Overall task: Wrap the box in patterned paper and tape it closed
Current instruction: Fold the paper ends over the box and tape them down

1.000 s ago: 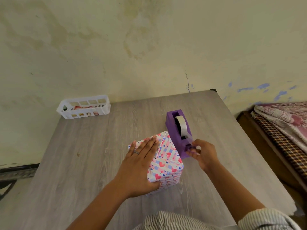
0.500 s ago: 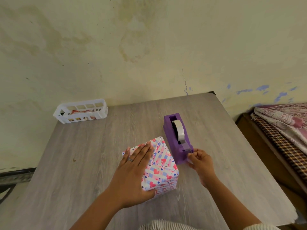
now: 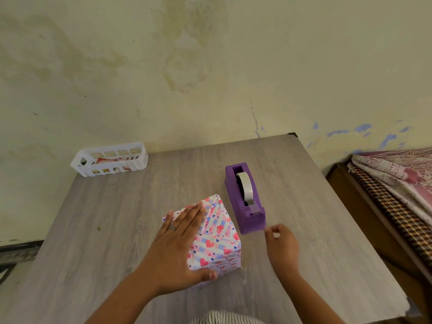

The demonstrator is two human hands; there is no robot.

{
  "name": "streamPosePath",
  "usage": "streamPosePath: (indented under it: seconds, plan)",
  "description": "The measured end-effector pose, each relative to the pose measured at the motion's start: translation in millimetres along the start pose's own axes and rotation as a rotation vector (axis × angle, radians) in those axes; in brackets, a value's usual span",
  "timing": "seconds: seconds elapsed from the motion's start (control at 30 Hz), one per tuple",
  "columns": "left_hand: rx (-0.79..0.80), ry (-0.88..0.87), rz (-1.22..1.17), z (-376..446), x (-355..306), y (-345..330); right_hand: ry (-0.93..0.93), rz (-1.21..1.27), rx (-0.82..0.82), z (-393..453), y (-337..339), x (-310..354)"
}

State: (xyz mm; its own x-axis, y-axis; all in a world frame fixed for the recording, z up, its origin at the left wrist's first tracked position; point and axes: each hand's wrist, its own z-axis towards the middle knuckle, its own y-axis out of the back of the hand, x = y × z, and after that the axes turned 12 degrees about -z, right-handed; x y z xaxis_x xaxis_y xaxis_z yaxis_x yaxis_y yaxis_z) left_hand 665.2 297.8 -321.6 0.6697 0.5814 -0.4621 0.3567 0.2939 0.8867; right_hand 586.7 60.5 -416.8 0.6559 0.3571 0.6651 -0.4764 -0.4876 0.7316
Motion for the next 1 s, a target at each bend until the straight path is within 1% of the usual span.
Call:
streamPosePath:
  seconds: [0.07, 0.13, 0.2, 0.27, 0.3, 0.37, 0.43, 0.5, 0.57, 0.67, 0.73, 0.83, 0.9, 1.0]
  plan:
    - [0.013, 0.027, -0.039, 1.5, -2.8, 5.0, 0.18, 0.133, -0.005, -17.0, 16.1, 27.3]
    - [0.027, 0.044, -0.066, 8.5, -3.0, 13.3, 0.331, 0.246, 0.062, -36.9, 29.7, 55.9]
    - [0.018, 0.064, -0.127, 19.2, -3.0, 26.7, 0.451, 0.257, 0.162, -51.0, 34.4, 77.6]
    - [0.018, 0.097, -0.23, 32.4, -2.2, 43.5, 0.523, 0.228, 0.252, -55.7, 30.1, 90.2]
    - [0.026, 0.108, -0.255, 39.9, -2.1, 52.4, 0.533, 0.218, 0.29, -55.7, 27.4, 95.1]
    - [0.021, 0.103, -0.231, 57.1, -2.4, 71.2, 0.507, 0.224, 0.35, -52.5, 21.0, 100.4]
    - [0.012, 0.103, -0.198, 73.4, -1.1, 87.8, 0.462, 0.248, 0.384, -51.2, 15.5, 99.4]
    - [0.053, 0.071, -0.168, 88.4, -2.4, 102.5, 0.413, 0.301, 0.399, -52.9, 12.4, 96.6]
    - [0.184, 0.014, -0.038, 102.8, -7.8, 112.2, 0.384, 0.352, 0.398, -55.5, 11.9, 96.1]
    - [0.455, -0.056, 0.168, 127.1, -21.7, 113.5, 0.387, 0.392, 0.401, -57.4, 9.7, 96.5]
    - [0.581, -0.077, 0.218, 140.3, -29.4, 108.6, 0.386, 0.413, 0.403, -58.0, 9.2, 97.3]
    - [0.704, -0.086, 0.262, 150.1, -34.6, 101.4, 0.376, 0.427, 0.412, -57.3, 9.5, 97.2]
    - [0.709, -0.112, 0.284, 150.5, -33.9, 97.7, 0.369, 0.434, 0.42, -57.3, 8.0, 95.9]
    - [0.665, -0.148, 0.307, 147.7, -31.0, 95.3, 0.35, 0.454, 0.426, -58.3, 5.8, 93.9]
